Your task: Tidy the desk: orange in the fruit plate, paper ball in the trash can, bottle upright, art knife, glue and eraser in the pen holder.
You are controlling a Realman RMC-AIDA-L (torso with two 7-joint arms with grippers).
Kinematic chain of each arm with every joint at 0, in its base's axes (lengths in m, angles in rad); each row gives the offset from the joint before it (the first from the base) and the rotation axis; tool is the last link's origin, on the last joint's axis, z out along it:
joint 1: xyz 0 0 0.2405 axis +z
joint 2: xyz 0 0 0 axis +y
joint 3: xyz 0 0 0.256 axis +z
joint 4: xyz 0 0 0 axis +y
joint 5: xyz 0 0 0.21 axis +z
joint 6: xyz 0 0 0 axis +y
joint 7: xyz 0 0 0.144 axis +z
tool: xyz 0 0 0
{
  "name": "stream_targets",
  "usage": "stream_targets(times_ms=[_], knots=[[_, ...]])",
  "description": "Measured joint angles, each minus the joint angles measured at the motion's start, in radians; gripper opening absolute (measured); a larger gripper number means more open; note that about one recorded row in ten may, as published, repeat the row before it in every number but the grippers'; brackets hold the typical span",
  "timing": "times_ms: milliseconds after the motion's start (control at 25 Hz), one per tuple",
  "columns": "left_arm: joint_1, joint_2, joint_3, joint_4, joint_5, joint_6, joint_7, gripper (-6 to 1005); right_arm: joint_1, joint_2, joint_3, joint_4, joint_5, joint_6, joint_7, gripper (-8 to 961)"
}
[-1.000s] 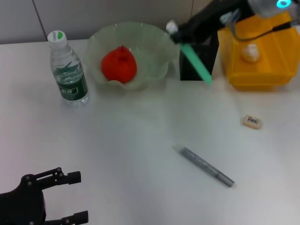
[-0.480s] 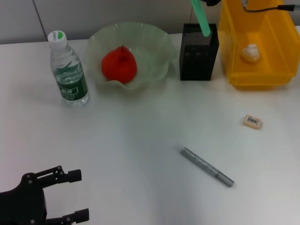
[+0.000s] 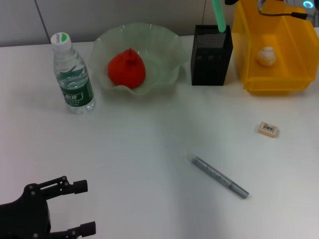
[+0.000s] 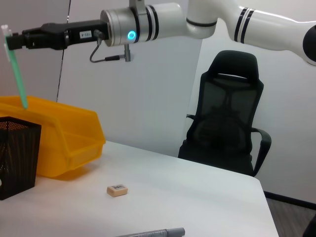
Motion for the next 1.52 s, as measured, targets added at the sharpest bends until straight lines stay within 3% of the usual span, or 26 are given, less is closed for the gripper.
stream_targets(times_ms=[240,1000,1080,1120,1320,1400,1440,1520], knots=[[0.000,-0.005,0.000,0.000,0.000,0.000,0.000,802,0.029,-0.013,0.022,0.115,0.030,0.046,-0.060,257],[0.001,-0.008,0.000,0.000,0.004,0.000,0.000,802,0.028,-0.002,0.019,0.190,0.031,0.119,-0.060,294],[0.001,-0.007,0.000,0.000,0.004,0.000,-0.001,802,0.021,-0.001,0.019,0.173,0.030,0.107,-0.046,425],[0.000,-0.008,0.000,0.000,0.004,0.000,-0.002,802,0.013,0.000,0.016,0.153,0.027,0.097,-0.030,491],[0.000,-0.007,0.000,0.000,0.005,0.001,-0.001,802,-0.052,0.006,0.007,-0.070,-0.078,-0.065,0.185,607],[0.000,-0.006,0.000,0.000,0.003,0.002,0.000,802,-0.066,0.006,0.007,-0.169,-0.154,-0.148,0.300,605],[0.000,-0.005,0.000,0.000,0.002,0.003,0.000,802,-0.064,0.005,0.007,-0.284,-0.266,-0.259,0.437,604],[0.000,-0.005,0.000,0.000,0.002,0.003,0.000,802,-0.057,0.003,0.007,-0.325,-0.315,-0.309,0.493,602]])
